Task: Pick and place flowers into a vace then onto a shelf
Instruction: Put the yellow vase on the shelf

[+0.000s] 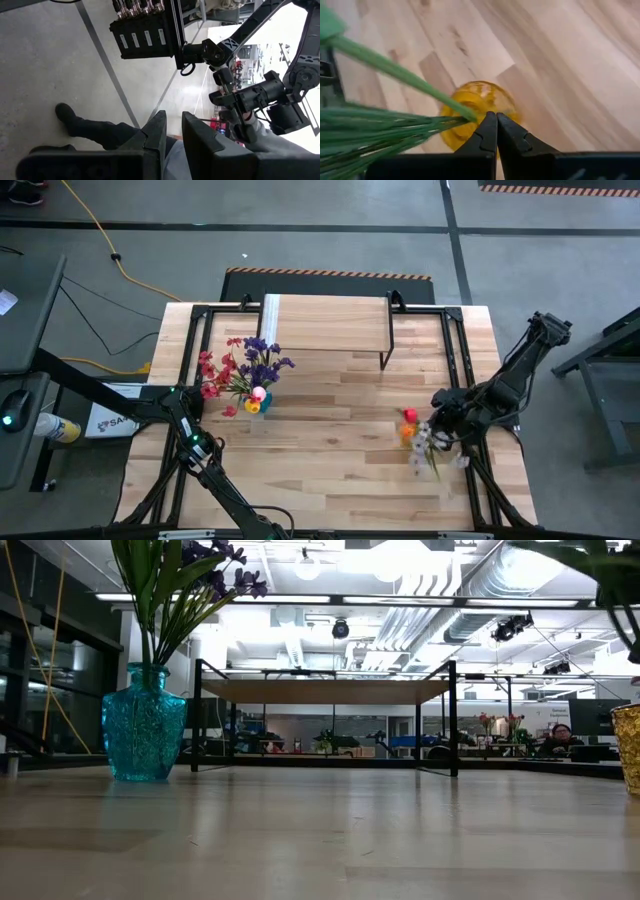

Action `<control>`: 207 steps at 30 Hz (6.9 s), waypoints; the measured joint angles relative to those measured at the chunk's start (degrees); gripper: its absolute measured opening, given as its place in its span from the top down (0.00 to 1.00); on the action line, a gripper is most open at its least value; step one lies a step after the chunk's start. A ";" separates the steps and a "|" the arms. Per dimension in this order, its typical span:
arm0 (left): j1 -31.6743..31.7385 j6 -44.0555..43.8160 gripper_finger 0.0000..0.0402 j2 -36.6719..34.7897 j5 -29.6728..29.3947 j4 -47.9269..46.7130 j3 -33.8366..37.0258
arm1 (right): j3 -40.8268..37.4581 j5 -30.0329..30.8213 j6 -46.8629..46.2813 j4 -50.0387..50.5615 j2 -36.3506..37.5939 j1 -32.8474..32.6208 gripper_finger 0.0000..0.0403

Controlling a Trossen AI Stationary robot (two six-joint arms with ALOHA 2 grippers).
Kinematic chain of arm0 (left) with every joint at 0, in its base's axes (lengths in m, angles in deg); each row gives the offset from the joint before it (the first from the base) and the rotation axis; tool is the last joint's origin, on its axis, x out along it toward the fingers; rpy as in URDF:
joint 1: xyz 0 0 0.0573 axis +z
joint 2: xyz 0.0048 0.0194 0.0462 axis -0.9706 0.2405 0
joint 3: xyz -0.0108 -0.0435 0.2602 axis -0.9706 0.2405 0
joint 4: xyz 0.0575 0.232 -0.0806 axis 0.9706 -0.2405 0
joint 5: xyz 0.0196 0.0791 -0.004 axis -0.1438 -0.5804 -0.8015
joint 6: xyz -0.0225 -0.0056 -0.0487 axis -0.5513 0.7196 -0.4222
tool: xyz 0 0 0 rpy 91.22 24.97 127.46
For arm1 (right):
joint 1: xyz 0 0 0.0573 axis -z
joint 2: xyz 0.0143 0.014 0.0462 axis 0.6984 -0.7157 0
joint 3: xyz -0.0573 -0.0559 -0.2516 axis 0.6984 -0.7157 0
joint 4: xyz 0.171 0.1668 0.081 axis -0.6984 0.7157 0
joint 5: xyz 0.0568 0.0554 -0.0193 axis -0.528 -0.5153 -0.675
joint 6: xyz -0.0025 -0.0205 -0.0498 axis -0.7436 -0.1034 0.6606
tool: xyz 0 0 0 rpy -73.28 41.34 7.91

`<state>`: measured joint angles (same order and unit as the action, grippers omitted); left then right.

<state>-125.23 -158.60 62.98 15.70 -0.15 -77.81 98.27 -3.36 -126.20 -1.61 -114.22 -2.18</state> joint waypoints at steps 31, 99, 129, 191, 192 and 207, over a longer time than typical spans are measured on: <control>0.00 -0.21 0.76 0.00 0.00 0.02 0.02 | 0.09 -2.62 5.58 4.56 3.26 0.00 0.60; 1.18 -1.04 0.76 0.00 0.35 -0.09 0.02 | 0.37 -14.03 14.52 -6.45 -10.47 12.13 0.72; 1.20 -1.42 0.76 0.00 0.31 0.01 0.02 | -0.17 -6.67 14.78 0.09 -0.54 12.15 0.93; 2.50 3.48 0.76 0.00 5.92 0.06 0.02 | 53.57 -63.99 52.50 2.80 -30.38 78.70 0.96; 2.26 3.50 0.76 0.00 5.92 0.04 0.02 | 55.86 -64.43 54.19 5.74 -32.11 80.19 0.96; 1.86 1.40 0.76 0.00 4.88 0.14 0.02 | 68.06 -71.21 68.81 21.85 -47.53 93.50 0.96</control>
<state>-123.37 -157.20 62.98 20.58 -0.01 -77.79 166.33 -74.56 -57.39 20.24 -161.75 91.32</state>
